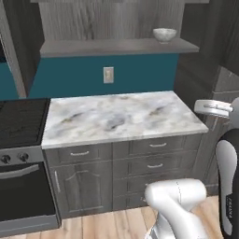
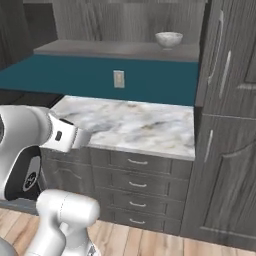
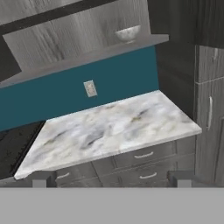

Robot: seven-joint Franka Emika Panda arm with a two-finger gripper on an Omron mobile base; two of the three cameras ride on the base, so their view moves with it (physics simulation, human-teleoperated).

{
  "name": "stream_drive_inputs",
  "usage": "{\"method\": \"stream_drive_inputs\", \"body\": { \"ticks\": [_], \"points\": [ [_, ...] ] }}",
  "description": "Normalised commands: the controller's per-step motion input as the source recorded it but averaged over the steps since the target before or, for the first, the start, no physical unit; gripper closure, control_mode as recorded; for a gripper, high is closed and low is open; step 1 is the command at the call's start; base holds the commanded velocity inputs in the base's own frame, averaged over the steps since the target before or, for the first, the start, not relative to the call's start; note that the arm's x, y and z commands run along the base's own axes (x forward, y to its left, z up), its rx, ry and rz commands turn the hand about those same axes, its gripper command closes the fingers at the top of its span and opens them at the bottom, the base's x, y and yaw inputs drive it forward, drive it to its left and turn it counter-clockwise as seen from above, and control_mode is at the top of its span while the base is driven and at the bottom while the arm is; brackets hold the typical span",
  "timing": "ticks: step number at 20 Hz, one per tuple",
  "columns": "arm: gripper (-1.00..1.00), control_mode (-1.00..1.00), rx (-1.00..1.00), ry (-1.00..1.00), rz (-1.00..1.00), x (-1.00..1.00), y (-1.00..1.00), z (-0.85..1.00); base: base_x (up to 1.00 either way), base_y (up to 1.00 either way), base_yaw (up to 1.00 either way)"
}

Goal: Take the smaller bowl and place it next to the appetizer plate on the dining counter , and place the larger bowl next to the plate with cooked food.

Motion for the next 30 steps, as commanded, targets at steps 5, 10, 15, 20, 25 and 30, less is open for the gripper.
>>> {"method": "stream_drive_inputs", "body": {
  "ticks": [5, 10, 15, 20, 25, 30],
  "points": [
    [-1.00, 1.00, 0.00, 0.00, 0.00, 0.00, 0.00, 0.00, 0.90, -0.33, 0.00],
    [-1.00, 1.00, 0.00, 0.00, 0.00, 0.00, 0.00, 0.00, 0.80, -0.35, -0.05],
    [-1.00, 1.00, 0.00, 0.00, 0.00, 0.00, 0.00, 0.00, 1.00, 0.00, -0.03],
    [-1.00, 1.00, 0.00, 0.00, 0.00, 0.00, 0.00, 0.00, 0.98, -0.12, -0.02],
    [-1.00, 1.00, 0.00, 0.00, 0.00, 0.00, 0.00, 0.00, 0.67, 0.15, -0.23],
    [-1.00, -1.00, 0.01, -0.08, -0.06, -0.02, 0.05, 0.14, 0.16, 0.05, -0.05]
  ]
}}
